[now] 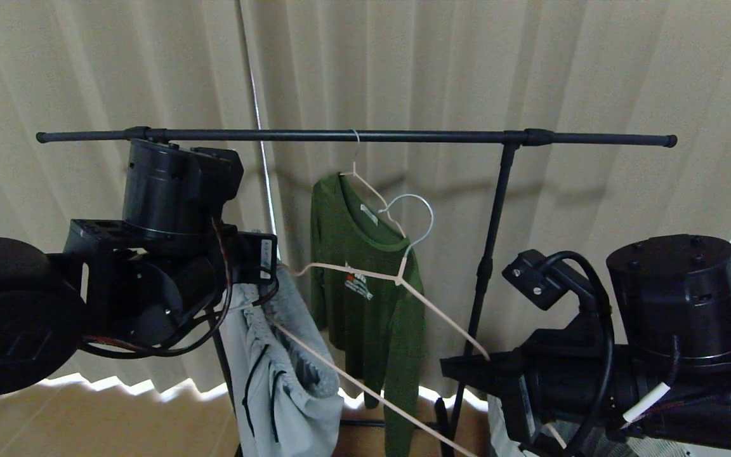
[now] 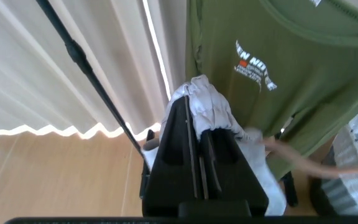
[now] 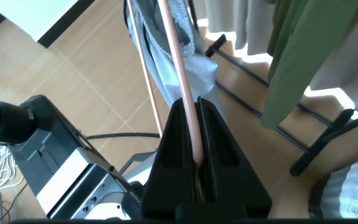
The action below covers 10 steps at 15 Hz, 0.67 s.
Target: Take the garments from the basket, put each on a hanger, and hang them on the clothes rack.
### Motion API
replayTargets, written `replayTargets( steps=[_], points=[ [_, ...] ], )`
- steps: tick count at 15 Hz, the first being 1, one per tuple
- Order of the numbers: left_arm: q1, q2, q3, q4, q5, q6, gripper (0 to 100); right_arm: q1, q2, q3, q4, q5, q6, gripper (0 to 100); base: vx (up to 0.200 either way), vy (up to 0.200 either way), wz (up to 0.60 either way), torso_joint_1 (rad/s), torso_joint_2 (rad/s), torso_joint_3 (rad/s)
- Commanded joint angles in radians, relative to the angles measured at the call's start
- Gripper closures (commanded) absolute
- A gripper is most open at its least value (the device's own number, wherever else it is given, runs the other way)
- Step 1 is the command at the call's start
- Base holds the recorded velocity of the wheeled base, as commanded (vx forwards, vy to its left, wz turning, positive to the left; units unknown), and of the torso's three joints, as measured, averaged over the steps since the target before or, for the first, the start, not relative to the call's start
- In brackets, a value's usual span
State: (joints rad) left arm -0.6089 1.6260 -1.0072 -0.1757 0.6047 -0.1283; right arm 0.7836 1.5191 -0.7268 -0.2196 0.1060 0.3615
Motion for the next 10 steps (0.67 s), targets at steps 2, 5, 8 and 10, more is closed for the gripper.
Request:
replayTargets(
  steps=[2, 5, 8, 10],
  points=[
    [-0.009, 0.0, -0.011, 0.005, 0.001, -0.001, 100, 0.043, 0.004, 0.0, 0.0, -0.005, -0.003, 100, 0.0, 0.0, 0.0, 0.0, 0.0, 0.0],
    [-0.02, -0.003, -0.016, 0.035, 0.001, -0.001, 100, 0.039, 0.038, -0.042, 0.002, -0.038, -0.001, 100, 0.0, 0.0, 0.0, 0.0, 0.0, 0.0],
    [-0.023, -0.003, -0.031, 0.065, 0.001, 0.001, 100, 0.039, 0.093, -0.063, -0.014, -0.069, 0.005, 100, 0.0, 0.0, 0.0, 0.0, 0.0, 0.0],
    [-0.052, -0.003, -0.034, 0.076, 0.001, -0.031, 100, 0.042, 0.13, -0.06, -0.073, -0.071, 0.013, 100, 0.0, 0.0, 0.0, 0.0, 0.0, 0.0]
  ],
)
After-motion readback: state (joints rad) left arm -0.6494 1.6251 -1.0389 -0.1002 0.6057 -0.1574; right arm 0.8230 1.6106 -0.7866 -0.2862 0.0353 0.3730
